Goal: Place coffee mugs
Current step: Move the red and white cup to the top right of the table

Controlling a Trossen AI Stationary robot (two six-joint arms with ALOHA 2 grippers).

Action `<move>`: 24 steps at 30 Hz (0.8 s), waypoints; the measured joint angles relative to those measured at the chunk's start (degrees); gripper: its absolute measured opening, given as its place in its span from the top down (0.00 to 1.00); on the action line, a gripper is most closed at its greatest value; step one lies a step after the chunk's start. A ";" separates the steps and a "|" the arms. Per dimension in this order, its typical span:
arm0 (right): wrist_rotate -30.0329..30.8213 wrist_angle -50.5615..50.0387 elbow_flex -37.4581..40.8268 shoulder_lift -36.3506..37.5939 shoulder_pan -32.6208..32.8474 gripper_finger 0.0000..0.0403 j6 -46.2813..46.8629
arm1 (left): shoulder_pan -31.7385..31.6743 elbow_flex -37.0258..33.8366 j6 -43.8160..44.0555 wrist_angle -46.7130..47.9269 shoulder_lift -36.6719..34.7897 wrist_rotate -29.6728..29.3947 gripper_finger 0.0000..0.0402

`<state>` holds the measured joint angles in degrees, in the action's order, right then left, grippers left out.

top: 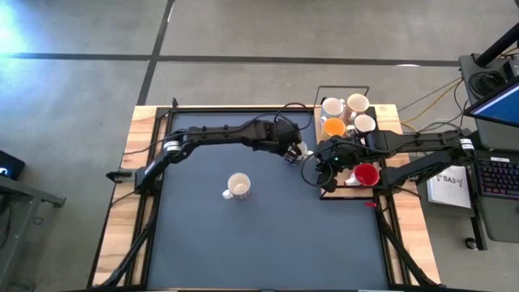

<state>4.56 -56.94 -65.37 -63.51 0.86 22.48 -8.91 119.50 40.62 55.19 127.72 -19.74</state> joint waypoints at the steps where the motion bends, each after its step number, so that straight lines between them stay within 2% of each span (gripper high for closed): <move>1: 0.00 -0.01 0.00 0.00 0.00 0.87 0.00 | 0.17 1.16 -0.29 2.88 -0.01 -0.54 0.76; 6: 0.00 -0.19 0.01 0.00 0.00 0.87 0.00 | 2.20 4.44 -1.17 19.00 -0.09 -1.50 0.74; 11: 0.00 -0.19 0.01 0.00 0.00 0.87 -0.01 | 5.41 2.41 -0.29 34.94 -1.13 -1.28 0.75; 15: 0.02 -0.22 0.02 0.00 0.00 0.87 -0.53 | 7.78 -5.96 1.84 32.42 -6.74 2.83 0.76; 20: 0.06 -0.10 0.59 0.00 -0.02 0.87 -2.43 | 10.15 -19.13 11.46 30.14 -16.05 6.31 0.77; 24: 0.05 -0.02 1.40 0.00 -0.02 0.87 -2.90 | 12.02 -29.50 17.44 22.17 -24.44 10.36 0.77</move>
<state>4.61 -56.96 -63.98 -63.51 0.84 19.58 3.11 90.00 58.07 77.36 103.28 -9.38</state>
